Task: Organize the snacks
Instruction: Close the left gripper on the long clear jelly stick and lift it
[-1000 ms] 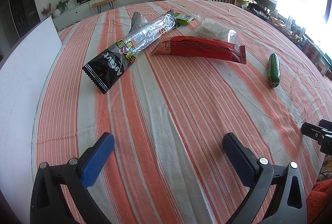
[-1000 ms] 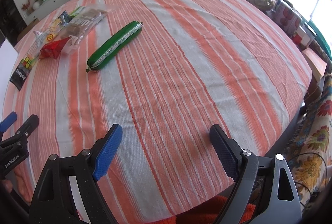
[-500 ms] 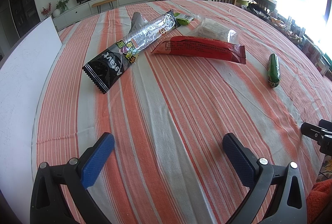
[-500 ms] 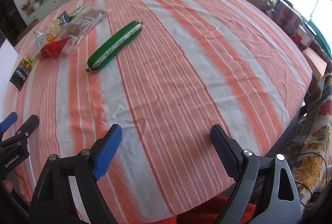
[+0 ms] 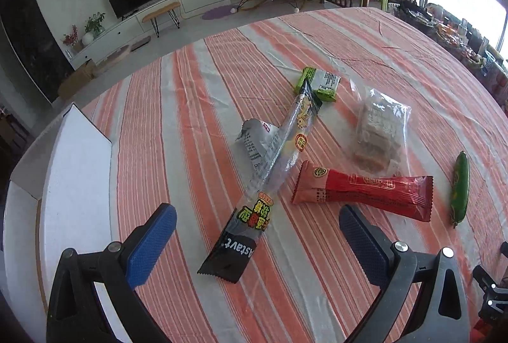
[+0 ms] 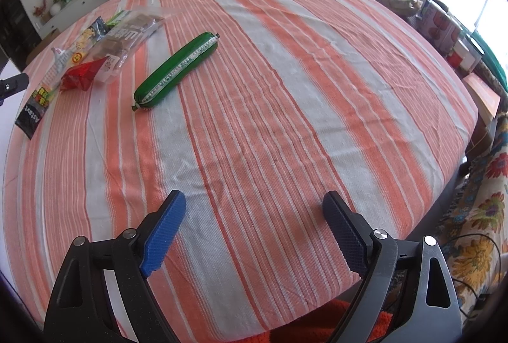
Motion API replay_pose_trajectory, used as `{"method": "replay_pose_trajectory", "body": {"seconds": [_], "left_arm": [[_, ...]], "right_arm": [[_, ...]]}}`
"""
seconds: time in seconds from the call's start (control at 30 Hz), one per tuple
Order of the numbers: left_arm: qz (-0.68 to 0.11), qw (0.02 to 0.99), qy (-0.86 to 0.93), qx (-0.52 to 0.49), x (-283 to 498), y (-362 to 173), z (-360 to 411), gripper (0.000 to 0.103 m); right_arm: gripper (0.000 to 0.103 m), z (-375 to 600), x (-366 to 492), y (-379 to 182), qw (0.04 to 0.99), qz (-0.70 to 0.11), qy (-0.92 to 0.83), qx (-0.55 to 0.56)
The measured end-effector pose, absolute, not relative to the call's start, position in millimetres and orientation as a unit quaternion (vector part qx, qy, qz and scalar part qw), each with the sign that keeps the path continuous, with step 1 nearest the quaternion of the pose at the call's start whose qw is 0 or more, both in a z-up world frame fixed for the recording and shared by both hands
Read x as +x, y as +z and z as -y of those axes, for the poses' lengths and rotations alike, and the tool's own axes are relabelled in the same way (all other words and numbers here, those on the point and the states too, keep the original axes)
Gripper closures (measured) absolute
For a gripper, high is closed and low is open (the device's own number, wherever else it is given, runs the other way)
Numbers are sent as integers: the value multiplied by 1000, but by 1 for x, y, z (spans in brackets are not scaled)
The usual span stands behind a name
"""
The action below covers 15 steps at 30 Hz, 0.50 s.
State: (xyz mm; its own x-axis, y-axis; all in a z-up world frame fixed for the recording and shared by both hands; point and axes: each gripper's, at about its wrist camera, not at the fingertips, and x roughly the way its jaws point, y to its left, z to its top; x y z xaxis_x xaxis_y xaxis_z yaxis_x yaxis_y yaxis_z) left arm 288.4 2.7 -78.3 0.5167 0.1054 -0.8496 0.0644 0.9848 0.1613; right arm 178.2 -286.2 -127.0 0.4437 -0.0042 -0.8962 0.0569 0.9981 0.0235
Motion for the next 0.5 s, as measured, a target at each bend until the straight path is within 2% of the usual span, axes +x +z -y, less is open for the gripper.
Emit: {"method": "replay_pose_trajectory", "body": {"seconds": [0.07, 0.13, 0.2, 0.27, 0.33, 0.43, 0.5], "left_arm": [[-504, 857, 14, 109, 301, -93, -4, 4], [-515, 849, 6, 123, 306, -107, -4, 15], [-536, 836, -13, 115, 305, -119, -8, 69], [-529, 845, -8, 80, 292, -114, -17, 82], [-529, 848, -14, 24, 267, -105, -28, 88], [-541, 839, -35, -41, 209, -99, -36, 88], [-551, 832, -47, -48, 170, -101, -34, 87]], "right_arm": [[12, 286, 178, -127, 849, -527, -18, 25], [12, 286, 178, -127, 849, -527, -18, 25], [12, 286, 178, -127, 849, -527, -18, 25], [12, 286, 178, -127, 849, -527, -18, 25], [12, 286, 178, -127, 849, -527, -18, 25], [12, 286, 178, -127, 849, -527, -18, 25], [12, 286, 178, -127, 849, -527, -18, 25]]}}
